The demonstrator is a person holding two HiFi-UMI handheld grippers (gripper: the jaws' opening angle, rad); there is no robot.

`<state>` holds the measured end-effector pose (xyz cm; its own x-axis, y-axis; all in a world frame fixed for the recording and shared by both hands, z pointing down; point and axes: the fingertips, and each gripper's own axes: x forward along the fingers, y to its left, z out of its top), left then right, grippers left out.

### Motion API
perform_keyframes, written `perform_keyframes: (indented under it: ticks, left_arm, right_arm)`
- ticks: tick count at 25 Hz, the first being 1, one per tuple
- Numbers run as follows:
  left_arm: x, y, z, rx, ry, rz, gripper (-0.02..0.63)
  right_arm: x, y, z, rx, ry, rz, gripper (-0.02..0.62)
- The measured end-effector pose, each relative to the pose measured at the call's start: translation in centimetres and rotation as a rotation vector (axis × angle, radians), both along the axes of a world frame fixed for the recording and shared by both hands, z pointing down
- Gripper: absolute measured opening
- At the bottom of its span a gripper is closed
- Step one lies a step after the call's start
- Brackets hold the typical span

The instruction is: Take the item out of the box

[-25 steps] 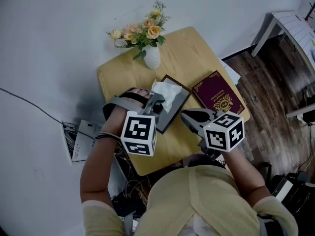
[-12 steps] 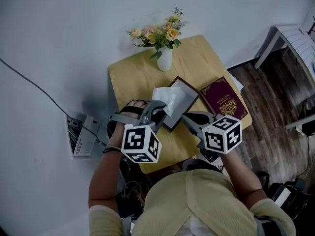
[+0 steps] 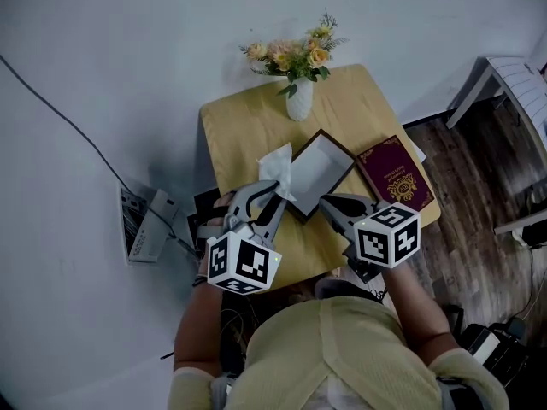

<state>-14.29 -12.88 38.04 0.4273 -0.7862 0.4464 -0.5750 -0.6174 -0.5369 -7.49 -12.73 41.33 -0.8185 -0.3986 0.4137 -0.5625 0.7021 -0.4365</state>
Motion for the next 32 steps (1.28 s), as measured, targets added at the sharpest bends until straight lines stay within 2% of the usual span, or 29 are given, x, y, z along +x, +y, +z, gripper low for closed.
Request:
perform_keyframes:
  ticks: [6, 12, 18, 22, 26, 32]
  left_arm:
    - [-2.5, 1.5, 0.4, -0.013, 0.205, -0.157, 0.086]
    - [-4.1, 2.5, -0.5, -0.011, 0.418, -0.253, 0.086]
    - [-5.3, 3.4, 0.9, -0.056, 0.572, -0.371, 0.086]
    - [-5.9, 4.1, 1.6, -0.065, 0.638, -0.428, 0.086]
    - [-6.1, 4.8, 2.0, -0.082, 0.688, -0.45, 0.086]
    - [-6.4, 6.0, 3.0, -0.107, 0.693, -0.489, 0.085]
  right_arm:
    - [-0.4, 0.2, 0.2, 0.002, 0.005, 0.003, 0.031]
    - [-1.0, 0.7, 0.1, 0.016, 0.0, -0.007, 0.031]
    - [-1.2, 1.1, 0.1, 0.022, -0.007, 0.001, 0.031]
    - [-1.1, 1.4, 0.1, 0.027, -0.011, 0.01, 0.031]
    - [-0.8, 1.6, 0.3, 0.037, -0.007, 0.037, 0.031]
    - [-0.6, 2.1, 0.6, 0.04, -0.008, 0.056, 0.031]
